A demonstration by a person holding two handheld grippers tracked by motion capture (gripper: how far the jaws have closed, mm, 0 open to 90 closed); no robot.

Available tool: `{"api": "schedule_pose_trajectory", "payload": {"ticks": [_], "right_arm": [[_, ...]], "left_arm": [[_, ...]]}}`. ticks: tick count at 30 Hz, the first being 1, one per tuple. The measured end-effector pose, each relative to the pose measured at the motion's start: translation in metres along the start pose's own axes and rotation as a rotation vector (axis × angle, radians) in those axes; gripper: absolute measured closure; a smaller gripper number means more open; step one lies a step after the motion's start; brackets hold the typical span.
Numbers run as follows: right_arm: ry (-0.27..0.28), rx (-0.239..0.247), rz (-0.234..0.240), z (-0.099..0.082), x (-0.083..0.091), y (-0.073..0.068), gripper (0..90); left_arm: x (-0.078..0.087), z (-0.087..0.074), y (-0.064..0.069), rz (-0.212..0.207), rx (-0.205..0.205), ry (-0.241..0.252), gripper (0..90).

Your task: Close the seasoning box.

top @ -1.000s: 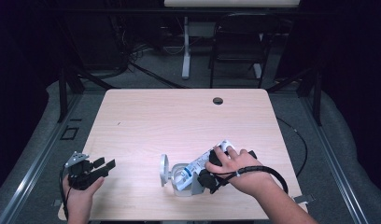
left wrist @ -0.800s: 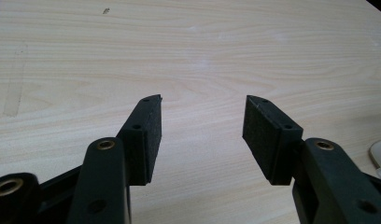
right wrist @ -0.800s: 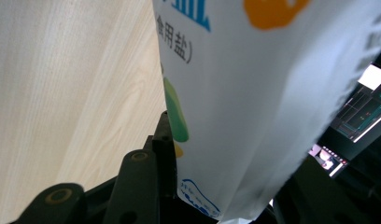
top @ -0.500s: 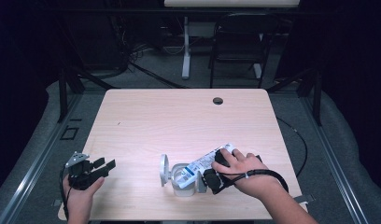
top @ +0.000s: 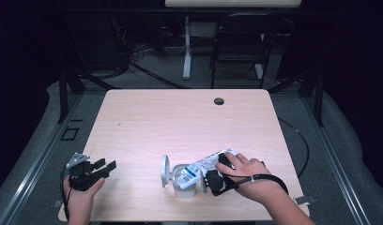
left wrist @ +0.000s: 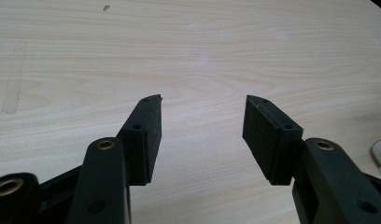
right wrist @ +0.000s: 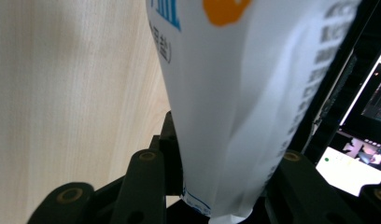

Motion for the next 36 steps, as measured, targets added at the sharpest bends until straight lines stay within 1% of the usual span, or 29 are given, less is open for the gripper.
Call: {"api": "schedule_pose_trajectory", "payload": {"ticks": [1, 2, 6, 7, 8, 11, 12, 13, 15, 16, 17, 18, 19, 20, 22, 23, 25, 26, 27, 28, 30, 31, 32, 34, 36], "right_arm": [[-0.003, -0.004, -0.001, 0.0, 0.001, 0.0, 67.8], [0.022, -0.023, 0.011, 0.001, -0.001, -0.002, 68.1], [0.033, -0.039, 0.009, 0.001, -0.001, -0.003, 69.8], [0.021, -0.035, 0.003, 0.001, 0.0, -0.003, 70.2], [0.036, -0.05, 0.004, 0.001, -0.001, -0.004, 70.6], [0.04, -0.068, 0.003, 0.001, -0.001, -0.006, 72.0], [0.053, -0.08, 0.006, 0.001, -0.001, -0.007, 72.3], [0.04, -0.076, 0.002, 0.0, 0.0, -0.006, 72.6], [0.057, -0.097, 0.02, 0.0, -0.001, -0.007, 73.0], [0.046, -0.098, 0.017, -0.001, 0.0, -0.007, 73.0], [0.067, -0.121, 0.02, -0.001, -0.001, -0.008, 73.1], [0.067, -0.121, 0.02, -0.001, -0.001, -0.008, 73.1], [0.082, -0.144, 0.03, -0.002, -0.003, -0.01, 73.2], [0.087, -0.156, 0.037, -0.002, -0.003, -0.011, 73.2], [0.079, -0.158, 0.039, -0.003, -0.002, -0.011, 73.3], [0.104, -0.193, 0.057, -0.004, -0.003, -0.014, 73.5], [0.111, -0.195, 0.054, -0.005, -0.003, -0.014, 73.7], [0.121, -0.213, 0.063, -0.005, -0.004, -0.015, 73.8], [0.124, -0.222, 0.066, -0.006, -0.003, -0.016, 74.0], [0.14, -0.237, 0.075, -0.006, -0.004, -0.017, 74.0], [0.147, -0.248, 0.08, -0.008, -0.004, -0.018, 74.2], [0.179, -0.28, 0.092, -0.009, -0.005, -0.021, 74.6], [0.183, -0.298, 0.101, -0.01, -0.005, -0.023, 74.8], [0.187, -0.301, 0.095, -0.011, -0.005, -0.023, 75.2], [0.216, -0.334, 0.103, -0.012, -0.007, -0.027, 75.9]], "left_arm": [[0.0, 0.0, 0.0, 0.0, 0.0, 0.0, 47.7], [0.0, 0.0, 0.0, -0.001, 0.002, 0.0, 47.7], [0.0, 0.0, 0.0, 0.0, 0.002, -0.002, 47.7], [0.0, 0.0, 0.0, 0.001, 0.002, -0.003, 47.7], [-0.001, 0.0, 0.0, 0.001, 0.001, -0.003, 47.7], [-0.001, 0.0, 0.0, 0.003, -0.001, -0.003, 47.7], [0.0, 0.0, 0.0, 0.002, -0.006, -0.012, 47.7], [0.0, 0.0, 0.0, 0.002, -0.006, -0.013, 47.7], [-0.001, 0.0, 0.0, 0.002, -0.007, -0.014, 47.7], [-0.001, 0.0, 0.0, 0.002, -0.007, -0.014, 47.7], [-0.001, 0.0, 0.0, 0.003, -0.007, -0.014, 47.8], [0.0, 0.0, 0.0, 0.003, -0.007, -0.013, 47.8], [0.0, 0.0, 0.0, 0.003, -0.007, -0.013, 47.7], [-0.001, 0.0, 0.0, 0.003, -0.001, -0.003, 47.7], [-0.001, 0.0, 0.0, 0.003, 0.0, -0.005, 47.7], [-0.001, 0.0, 0.0, 0.004, -0.001, -0.006, 47.8], [-0.001, 0.0, 0.0, 0.005, -0.005, -0.011, 47.7], [-0.002, 0.0, 0.0, 0.008, -0.004, -0.005, 47.7], [-0.002, 0.0, 0.0, 0.008, -0.004, -0.006, 47.7], [-0.002, -0.001, 0.0, 0.006, -0.004, -0.008, 47.7], [-0.002, -0.001, 0.0, 0.007, -0.004, -0.01, 47.7], [-0.002, -0.001, 0.0, 0.008, -0.004, -0.011, 47.7], [-0.002, -0.001, 0.0, 0.006, -0.005, -0.015, 47.7], [-0.003, -0.001, 0.001, 0.009, -0.005, -0.011, 47.7], [-0.003, -0.001, 0.001, 0.008, -0.006, -0.015, 47.7]]}}
Point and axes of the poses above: each handheld gripper's, and its own axes: x roughly backward along the jaws, z roughly out of its top, y roughly to its right, the point moved 4 cm from there along -x, roughly forward along the jaws, and after that the axes turned 11 degrees about -y, right-handed, at the moved point
